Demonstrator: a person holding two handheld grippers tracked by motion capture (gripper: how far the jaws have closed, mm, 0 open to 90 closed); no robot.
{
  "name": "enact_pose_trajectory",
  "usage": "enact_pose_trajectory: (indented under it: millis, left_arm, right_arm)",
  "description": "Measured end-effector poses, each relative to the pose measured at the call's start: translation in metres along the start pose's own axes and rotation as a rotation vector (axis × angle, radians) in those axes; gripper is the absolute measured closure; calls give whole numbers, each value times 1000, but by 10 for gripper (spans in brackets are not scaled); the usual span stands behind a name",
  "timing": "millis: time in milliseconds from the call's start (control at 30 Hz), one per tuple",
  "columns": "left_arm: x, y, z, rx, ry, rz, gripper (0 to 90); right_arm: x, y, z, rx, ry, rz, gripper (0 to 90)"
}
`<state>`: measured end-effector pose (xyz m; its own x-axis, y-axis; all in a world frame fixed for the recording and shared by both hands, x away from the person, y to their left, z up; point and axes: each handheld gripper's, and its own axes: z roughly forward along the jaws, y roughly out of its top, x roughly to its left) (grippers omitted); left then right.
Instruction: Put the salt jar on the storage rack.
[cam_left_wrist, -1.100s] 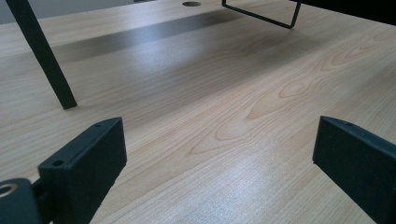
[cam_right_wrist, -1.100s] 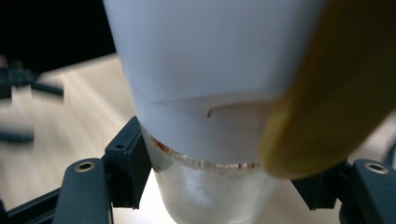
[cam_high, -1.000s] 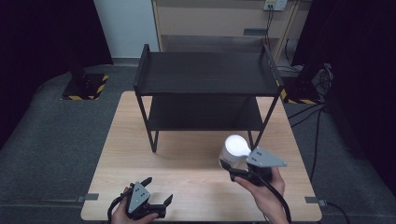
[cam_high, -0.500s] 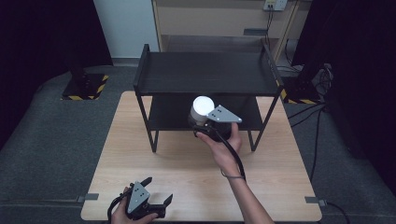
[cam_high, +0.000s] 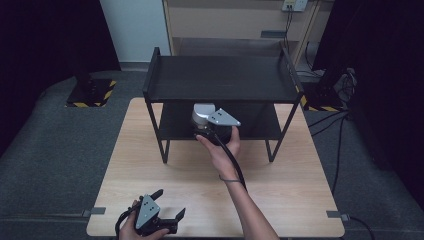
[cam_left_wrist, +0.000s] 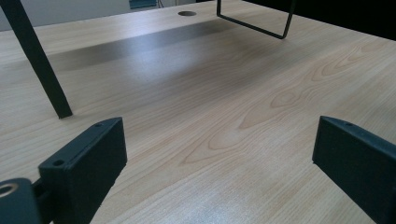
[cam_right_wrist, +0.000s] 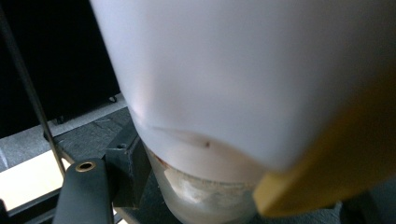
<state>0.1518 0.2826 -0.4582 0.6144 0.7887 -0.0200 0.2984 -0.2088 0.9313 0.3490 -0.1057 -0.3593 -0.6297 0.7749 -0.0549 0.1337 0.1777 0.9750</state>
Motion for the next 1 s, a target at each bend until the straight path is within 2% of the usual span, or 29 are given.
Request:
enact_pose_trajectory:
  millis: [267,300,333,767,833,900,1000]
  left_arm:
    - [0,0,0,0,0,1,19]
    - [0,0,0,-1,-1,0,19]
    - [0,0,0,-2,-2,0,19]
    - [0,0,0,-7,-5,2,19]
    - [0,0,-1,-6,-2,0,19]
    - [0,0,-1,-6,-1,1,19]
    - [0,0,-1,-8,-2,-1,19]
  right_arm:
    - [5,-8,14,-34,-25,11,308]
    - [5,-10,16,-43,-30,17,308]
    - [7,-13,19,-54,-40,47,308]
    - [4,-16,20,-66,-33,51,304]
    - [5,-20,19,-87,-35,54,229]
    - [5,-24,15,-115,-39,71,197]
    - [2,-24,3,-110,-31,68,176]
